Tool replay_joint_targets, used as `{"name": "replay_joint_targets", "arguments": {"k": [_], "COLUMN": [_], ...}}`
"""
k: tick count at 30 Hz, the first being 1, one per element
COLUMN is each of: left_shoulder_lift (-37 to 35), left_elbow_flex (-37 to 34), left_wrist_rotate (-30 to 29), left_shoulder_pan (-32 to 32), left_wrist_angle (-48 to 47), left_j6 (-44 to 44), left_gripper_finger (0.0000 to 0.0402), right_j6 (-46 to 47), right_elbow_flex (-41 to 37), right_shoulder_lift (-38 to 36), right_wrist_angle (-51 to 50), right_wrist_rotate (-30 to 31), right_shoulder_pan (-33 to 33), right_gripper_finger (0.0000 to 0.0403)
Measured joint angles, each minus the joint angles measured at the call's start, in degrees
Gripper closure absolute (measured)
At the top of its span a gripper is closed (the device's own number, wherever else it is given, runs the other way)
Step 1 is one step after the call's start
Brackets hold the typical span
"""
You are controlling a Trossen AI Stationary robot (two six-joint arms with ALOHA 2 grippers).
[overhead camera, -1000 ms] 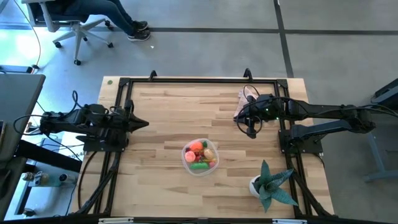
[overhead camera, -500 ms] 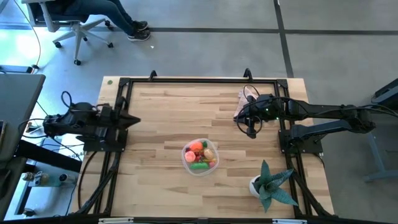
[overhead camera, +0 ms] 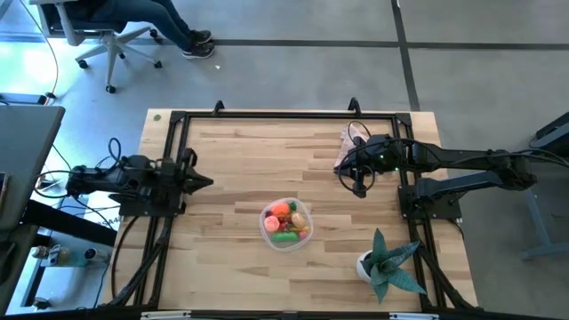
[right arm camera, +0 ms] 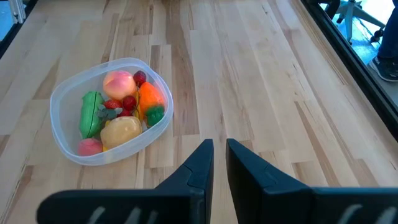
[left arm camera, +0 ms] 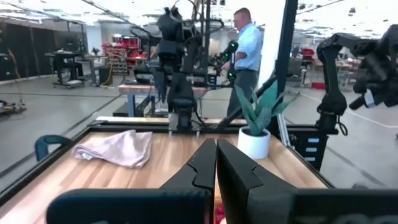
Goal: Pick and placing Produce into tupperware
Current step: Return to Home Position
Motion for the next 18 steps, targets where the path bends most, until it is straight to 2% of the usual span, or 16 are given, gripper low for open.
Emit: {"name": "replay_joint_targets", "arguments": {"k": [10, 18], "left_shoulder_lift": [0.0, 0.05], "left_elbow_flex": [-6.45, -9.61], "left_wrist_rotate": [2.79, 2.8], "left_shoulder_pan": [-0.02, -0.02], "left_wrist_angle": [7.3, 8.32], "left_j6": [-0.79, -1.56], "left_gripper_finger": [0.0396, 0.0396], "right_j6": [0.0, 0.0], "right_elbow_flex": [0.0, 0.0], "right_shoulder_lift": [-0.01, -0.01], "right_wrist_angle": [0.0, 0.02], "right_wrist_rotate": [-0.01, -0.01], "right_shoulder_pan": [0.01, 0.01], "right_gripper_finger": [0.0371, 0.0371]}}
